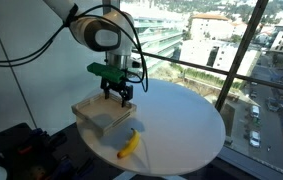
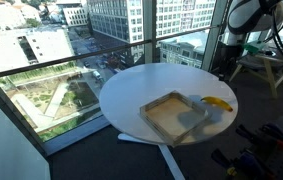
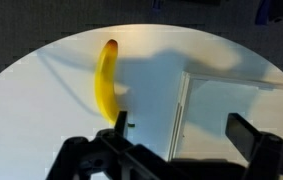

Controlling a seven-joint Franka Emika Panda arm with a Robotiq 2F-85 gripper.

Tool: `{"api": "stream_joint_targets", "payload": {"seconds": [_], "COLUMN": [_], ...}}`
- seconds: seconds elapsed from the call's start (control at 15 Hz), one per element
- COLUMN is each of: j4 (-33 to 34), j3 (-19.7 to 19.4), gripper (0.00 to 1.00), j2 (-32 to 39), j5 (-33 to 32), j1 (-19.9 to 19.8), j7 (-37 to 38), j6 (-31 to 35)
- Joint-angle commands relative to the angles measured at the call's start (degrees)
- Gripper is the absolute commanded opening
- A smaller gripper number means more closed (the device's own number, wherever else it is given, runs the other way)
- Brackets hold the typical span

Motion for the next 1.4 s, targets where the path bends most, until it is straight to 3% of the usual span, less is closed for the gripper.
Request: {"api": "stream_joint_targets", "payload": {"seconds": [0.0, 1.33], "j4": [-1.30, -1.41], "j3": [-0.62, 2.36], "gripper": [1.00, 1.00], "j2": [-3.12, -7.22], "j5": [-0.76, -0.05], "j1": [1.55, 8.02], "j7": [3.03, 13.19], "j6": [-1.82, -3.89]}}
